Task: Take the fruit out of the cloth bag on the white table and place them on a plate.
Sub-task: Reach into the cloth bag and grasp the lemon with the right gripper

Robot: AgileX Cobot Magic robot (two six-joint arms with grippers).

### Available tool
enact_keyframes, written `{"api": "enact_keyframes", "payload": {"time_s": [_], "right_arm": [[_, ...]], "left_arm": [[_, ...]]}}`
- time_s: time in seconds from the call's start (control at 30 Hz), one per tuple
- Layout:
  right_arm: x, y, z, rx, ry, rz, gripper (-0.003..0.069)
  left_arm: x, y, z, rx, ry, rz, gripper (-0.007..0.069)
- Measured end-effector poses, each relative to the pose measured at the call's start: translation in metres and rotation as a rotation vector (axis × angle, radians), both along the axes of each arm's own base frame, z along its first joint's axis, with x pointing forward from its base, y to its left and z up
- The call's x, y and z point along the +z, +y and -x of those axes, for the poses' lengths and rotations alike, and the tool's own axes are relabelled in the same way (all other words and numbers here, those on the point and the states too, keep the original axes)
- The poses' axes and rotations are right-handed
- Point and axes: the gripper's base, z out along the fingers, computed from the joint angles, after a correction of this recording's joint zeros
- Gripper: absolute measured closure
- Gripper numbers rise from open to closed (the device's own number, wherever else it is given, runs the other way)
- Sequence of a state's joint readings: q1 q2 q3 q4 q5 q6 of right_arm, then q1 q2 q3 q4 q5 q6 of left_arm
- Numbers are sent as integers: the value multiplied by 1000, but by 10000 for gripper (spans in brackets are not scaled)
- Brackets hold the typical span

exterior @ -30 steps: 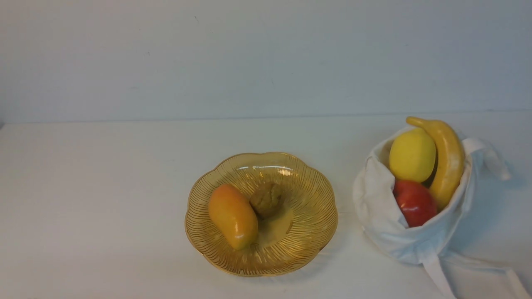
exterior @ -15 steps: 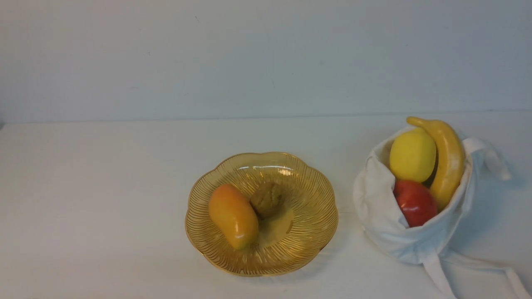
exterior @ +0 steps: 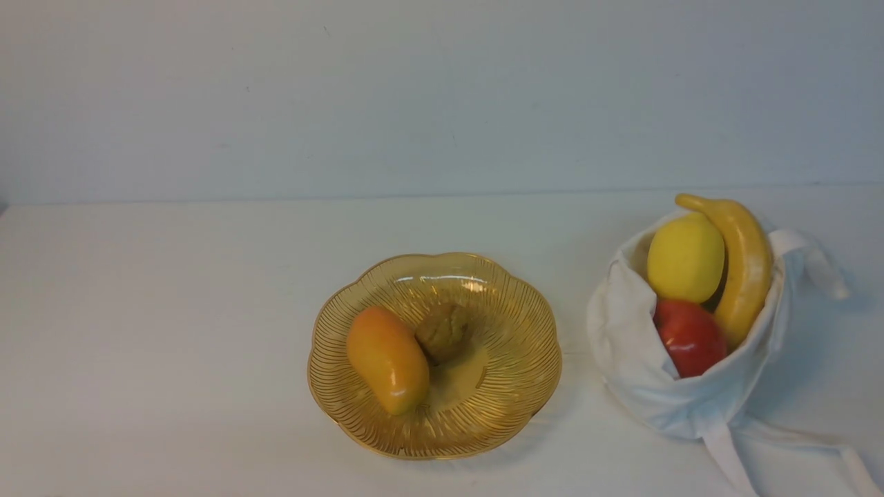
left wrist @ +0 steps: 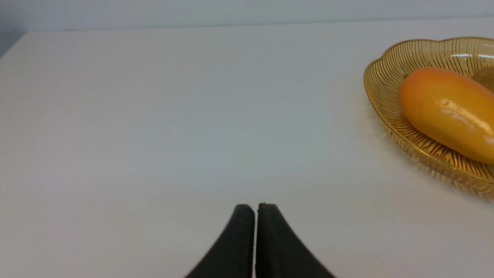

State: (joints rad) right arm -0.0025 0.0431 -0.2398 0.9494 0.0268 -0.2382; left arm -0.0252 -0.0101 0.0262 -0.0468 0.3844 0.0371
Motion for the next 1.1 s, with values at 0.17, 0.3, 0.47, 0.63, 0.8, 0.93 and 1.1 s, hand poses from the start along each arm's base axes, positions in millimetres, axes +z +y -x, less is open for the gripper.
{"api": "enact_keyframes", "payload": {"time_s": [0.17, 0.3, 0.47, 0.63, 0.8, 0.93, 1.1], "right_arm": [[46, 19, -30, 120, 228, 429, 671], [52, 26, -86, 264, 520, 558, 670], [38, 28, -154, 388, 791, 609, 669], [24, 37, -203, 493, 924, 613, 666], [9, 60, -241, 555, 1011, 686, 635], [-1, 67, -256, 524, 1059, 696, 578], [-12, 70, -275, 476, 1095, 712, 411]], "left_arm": [[0, 0, 0, 0, 0, 0, 632], [0, 0, 0, 0, 0, 0, 632], [0, 0, 0, 0, 0, 0, 632], [0, 0, 0, 0, 0, 0, 632], [0, 0, 0, 0, 0, 0, 632], [0, 0, 0, 0, 0, 0, 632], [0, 0, 0, 0, 0, 0, 632]]}}
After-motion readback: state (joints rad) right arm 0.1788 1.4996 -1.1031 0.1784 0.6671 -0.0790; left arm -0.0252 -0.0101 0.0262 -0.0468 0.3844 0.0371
